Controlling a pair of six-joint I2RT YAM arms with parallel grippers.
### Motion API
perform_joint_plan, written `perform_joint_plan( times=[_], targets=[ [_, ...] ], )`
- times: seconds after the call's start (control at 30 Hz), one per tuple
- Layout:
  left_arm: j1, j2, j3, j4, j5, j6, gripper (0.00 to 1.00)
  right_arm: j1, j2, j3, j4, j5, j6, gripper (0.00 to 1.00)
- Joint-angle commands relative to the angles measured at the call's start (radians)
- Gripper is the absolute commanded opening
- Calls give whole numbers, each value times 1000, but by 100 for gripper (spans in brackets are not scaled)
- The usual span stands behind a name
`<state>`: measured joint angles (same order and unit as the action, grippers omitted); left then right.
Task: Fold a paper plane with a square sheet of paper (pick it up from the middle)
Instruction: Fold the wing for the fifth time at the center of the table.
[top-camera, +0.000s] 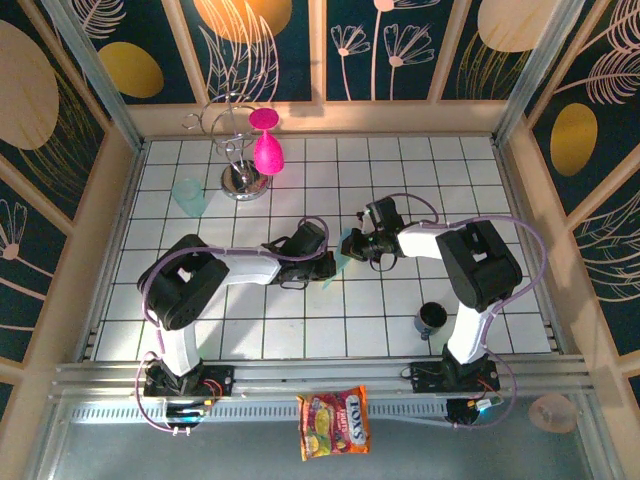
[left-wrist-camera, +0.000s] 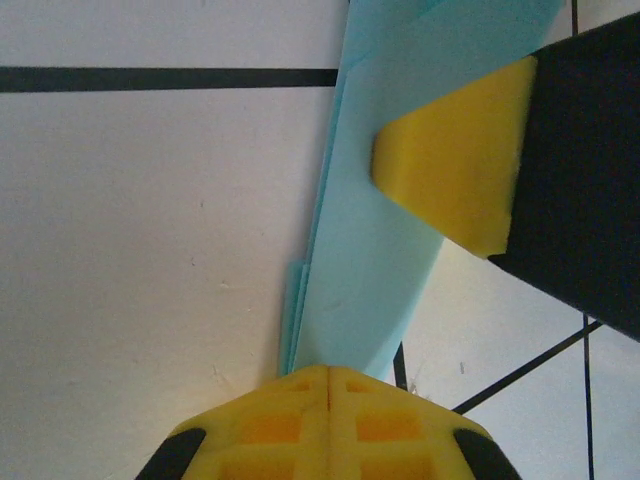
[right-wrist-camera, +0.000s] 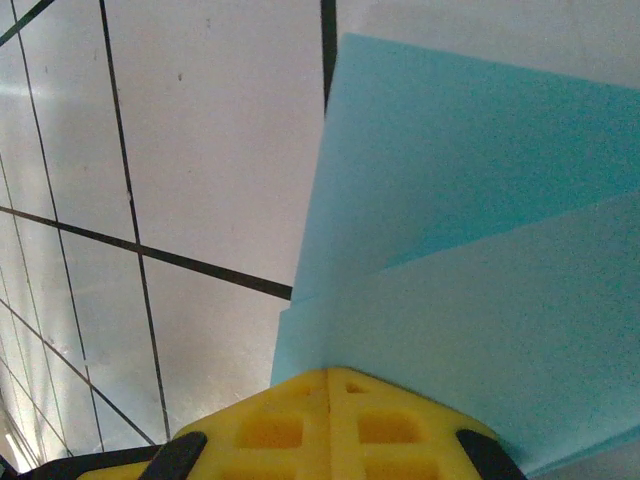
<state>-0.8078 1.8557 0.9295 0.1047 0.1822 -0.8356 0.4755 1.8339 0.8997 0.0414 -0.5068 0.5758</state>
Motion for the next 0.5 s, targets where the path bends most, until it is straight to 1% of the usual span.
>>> perform_joint_plan(
  times=[0.0, 0.23, 0.47],
  targets=[
    [2, 26, 12, -22, -8, -16, 0, -3, 5, 47, -40, -27, -47, 7],
    [1, 29, -1, -68, -26, -17, 0, -5, -61, 49, -64, 29, -109, 7],
    [2, 35, 15, -101, -39, -6, 0, 11, -19, 3, -52, 37, -111, 6]
  ],
)
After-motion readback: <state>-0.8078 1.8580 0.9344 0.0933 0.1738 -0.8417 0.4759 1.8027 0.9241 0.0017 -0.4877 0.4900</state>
